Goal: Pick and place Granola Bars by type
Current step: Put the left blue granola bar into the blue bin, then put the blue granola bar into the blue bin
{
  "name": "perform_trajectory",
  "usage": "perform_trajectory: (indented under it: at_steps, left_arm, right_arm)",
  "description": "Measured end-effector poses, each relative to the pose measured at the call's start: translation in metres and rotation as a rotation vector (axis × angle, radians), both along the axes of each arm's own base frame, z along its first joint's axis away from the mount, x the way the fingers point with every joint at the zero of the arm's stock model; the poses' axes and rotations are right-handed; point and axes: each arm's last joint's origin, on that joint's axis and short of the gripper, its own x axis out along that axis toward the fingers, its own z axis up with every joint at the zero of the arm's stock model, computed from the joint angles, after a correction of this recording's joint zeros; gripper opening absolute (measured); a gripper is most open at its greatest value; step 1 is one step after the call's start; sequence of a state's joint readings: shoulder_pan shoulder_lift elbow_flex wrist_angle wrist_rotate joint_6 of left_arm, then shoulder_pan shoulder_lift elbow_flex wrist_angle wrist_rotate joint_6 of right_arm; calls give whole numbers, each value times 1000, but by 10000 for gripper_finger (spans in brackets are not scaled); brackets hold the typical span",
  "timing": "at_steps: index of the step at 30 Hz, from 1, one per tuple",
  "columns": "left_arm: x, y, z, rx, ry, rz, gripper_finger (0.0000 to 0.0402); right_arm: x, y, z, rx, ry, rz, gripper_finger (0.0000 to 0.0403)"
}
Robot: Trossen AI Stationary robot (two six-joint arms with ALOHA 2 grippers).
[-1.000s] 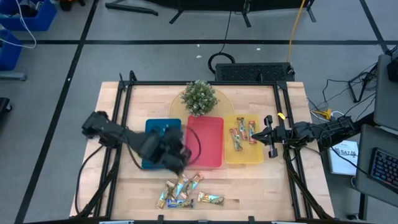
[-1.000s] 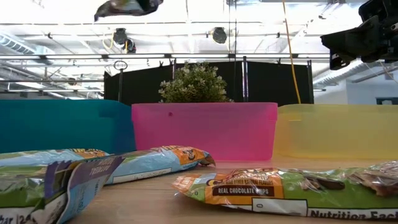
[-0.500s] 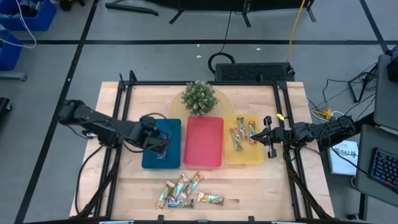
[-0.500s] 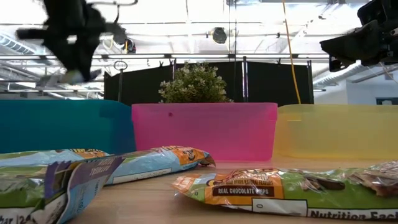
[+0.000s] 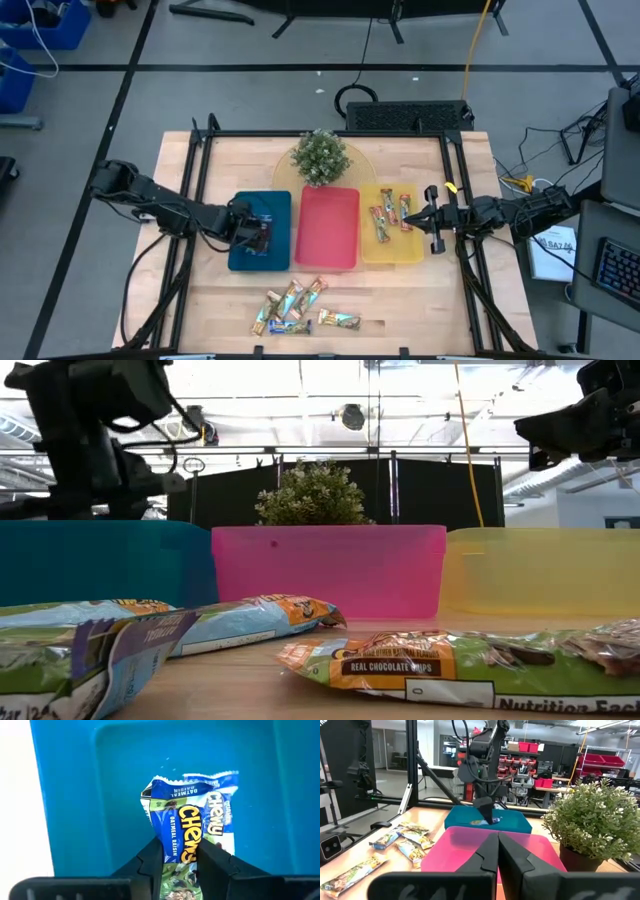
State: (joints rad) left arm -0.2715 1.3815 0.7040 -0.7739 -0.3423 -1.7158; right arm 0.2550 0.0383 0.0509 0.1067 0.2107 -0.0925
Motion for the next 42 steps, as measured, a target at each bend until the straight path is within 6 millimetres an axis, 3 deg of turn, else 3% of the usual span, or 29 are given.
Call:
perform_trajectory:
  at_steps: [10, 24, 29, 34, 38, 42]
  left_arm:
    - [0, 2, -6, 26, -6, -70, 111]
    - [5, 1, 0, 42, -22, -133, 255]
    - [17, 0, 20, 54, -38, -196, 262]
    - [33, -9, 57, 59, -70, -365, 245]
    - [49, -35, 92, 51, -202, -620, 223]
    - [69, -75, 109, 144, -375, -884, 204]
  right_arm:
    - [0, 0, -1, -1, 6, 1, 0]
    - [0, 0, -1, -1, 7, 2, 0]
    - [0, 0, -1, -1, 7, 3, 0]
    - [0, 0, -1, -1, 7, 3, 0]
    - [0, 0, -1, 0, 7, 3, 0]
    - [0, 0, -1, -1, 10, 3, 0]
